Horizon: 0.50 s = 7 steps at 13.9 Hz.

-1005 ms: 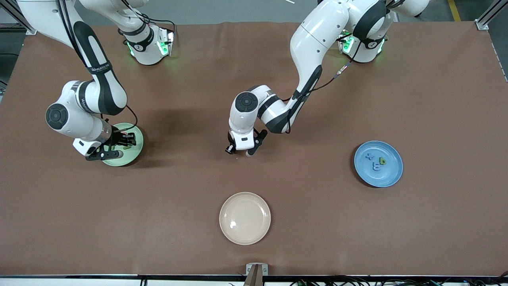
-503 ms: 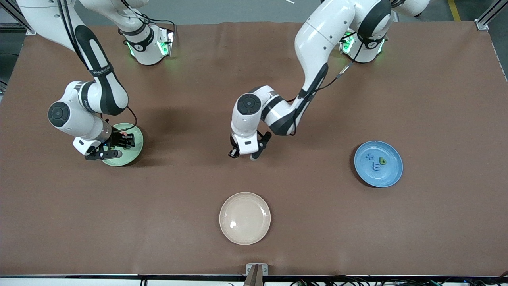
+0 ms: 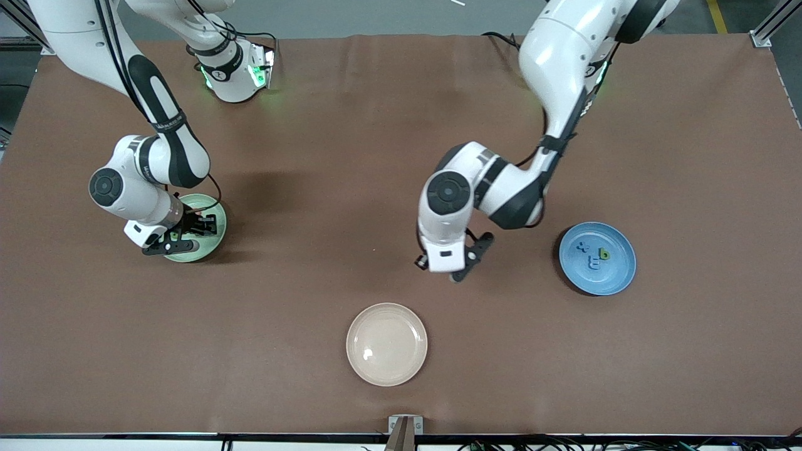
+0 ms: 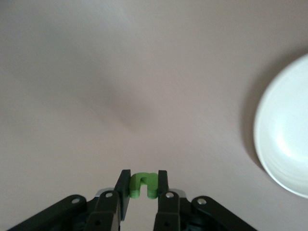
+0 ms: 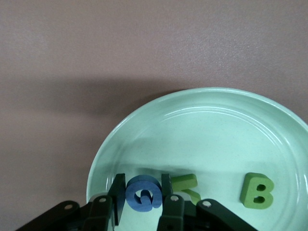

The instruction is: Sort upper and lower case letters into plates

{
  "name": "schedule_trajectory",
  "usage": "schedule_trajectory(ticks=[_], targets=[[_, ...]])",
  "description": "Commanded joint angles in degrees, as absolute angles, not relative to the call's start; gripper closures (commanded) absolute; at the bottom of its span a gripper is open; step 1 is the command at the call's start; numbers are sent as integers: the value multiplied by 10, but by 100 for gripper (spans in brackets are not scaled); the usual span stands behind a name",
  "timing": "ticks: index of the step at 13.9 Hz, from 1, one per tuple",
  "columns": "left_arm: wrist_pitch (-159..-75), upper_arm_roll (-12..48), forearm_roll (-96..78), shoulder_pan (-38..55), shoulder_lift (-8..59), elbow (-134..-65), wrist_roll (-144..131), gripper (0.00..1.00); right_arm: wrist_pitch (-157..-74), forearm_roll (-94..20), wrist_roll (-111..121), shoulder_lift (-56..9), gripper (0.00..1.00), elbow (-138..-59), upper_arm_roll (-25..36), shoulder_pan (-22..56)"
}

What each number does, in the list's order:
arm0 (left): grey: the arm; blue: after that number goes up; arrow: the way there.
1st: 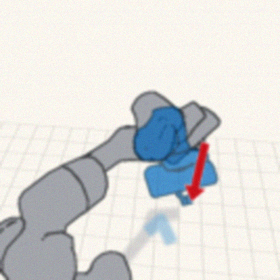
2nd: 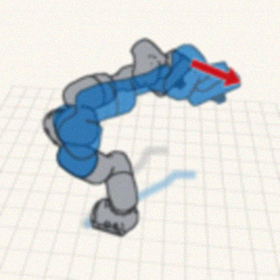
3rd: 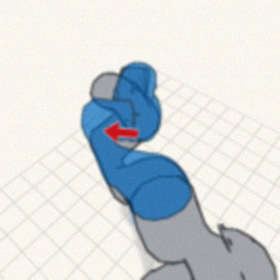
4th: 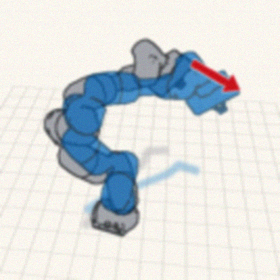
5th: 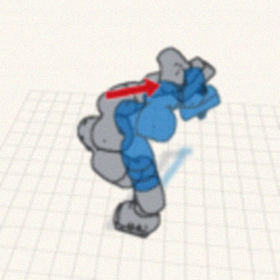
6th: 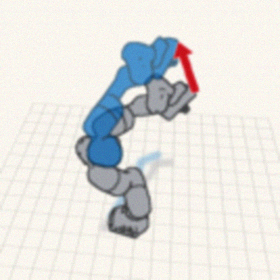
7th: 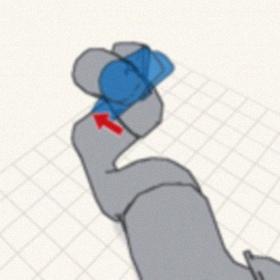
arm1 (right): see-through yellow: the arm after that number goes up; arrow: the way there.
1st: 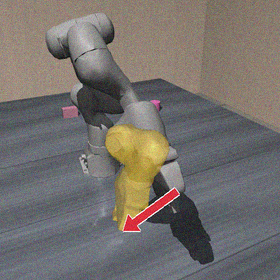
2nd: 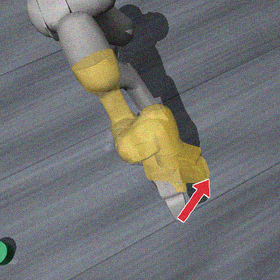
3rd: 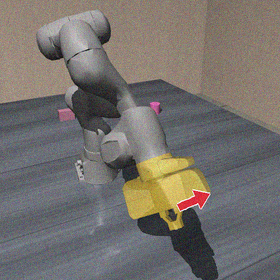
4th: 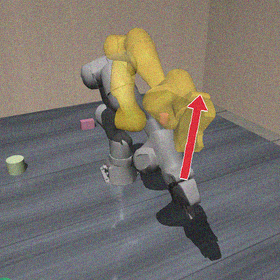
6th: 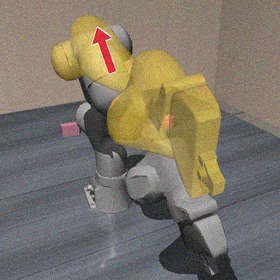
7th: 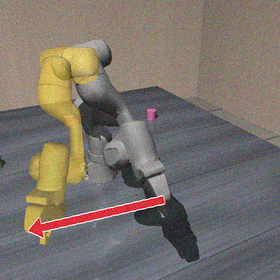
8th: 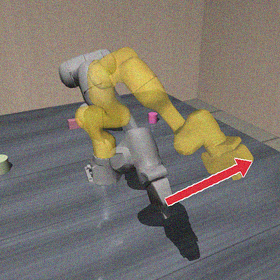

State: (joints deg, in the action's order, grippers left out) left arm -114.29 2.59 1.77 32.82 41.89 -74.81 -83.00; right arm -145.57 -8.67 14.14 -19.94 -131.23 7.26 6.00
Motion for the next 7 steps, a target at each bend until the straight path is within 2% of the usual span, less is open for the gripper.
schedule_trajectory(ticks=[1,2,3,4,5,6,7], targets=[[-1130,31,27,264,321,-871,-733,95,-1464,-88,151,-201,81,-1317,64,50],[-1130,31,27,237,293,-913,-676,95,-1463,-88,151,-200,78,-1316,65,50],[-1130,31,27,211,273,-949,-626,95,-1459,-88,151,-200,67,-1315,65,50],[-1130,31,27,187,261,-977,-584,94,-1455,-88,150,-198,36,-1313,64,51],[-1135,30,30,172,252,-1000,-565,93,-1452,-88,150,-194,24,-1312,64,50],[-1138,31,50,151,247,-1018,-554,93,-1446,-88,144,-191,3,-1310,64,51],[-1139,33,73,132,246,-1028,-548,92,-1428,-88,142,-177,0,-1307,64,51]])
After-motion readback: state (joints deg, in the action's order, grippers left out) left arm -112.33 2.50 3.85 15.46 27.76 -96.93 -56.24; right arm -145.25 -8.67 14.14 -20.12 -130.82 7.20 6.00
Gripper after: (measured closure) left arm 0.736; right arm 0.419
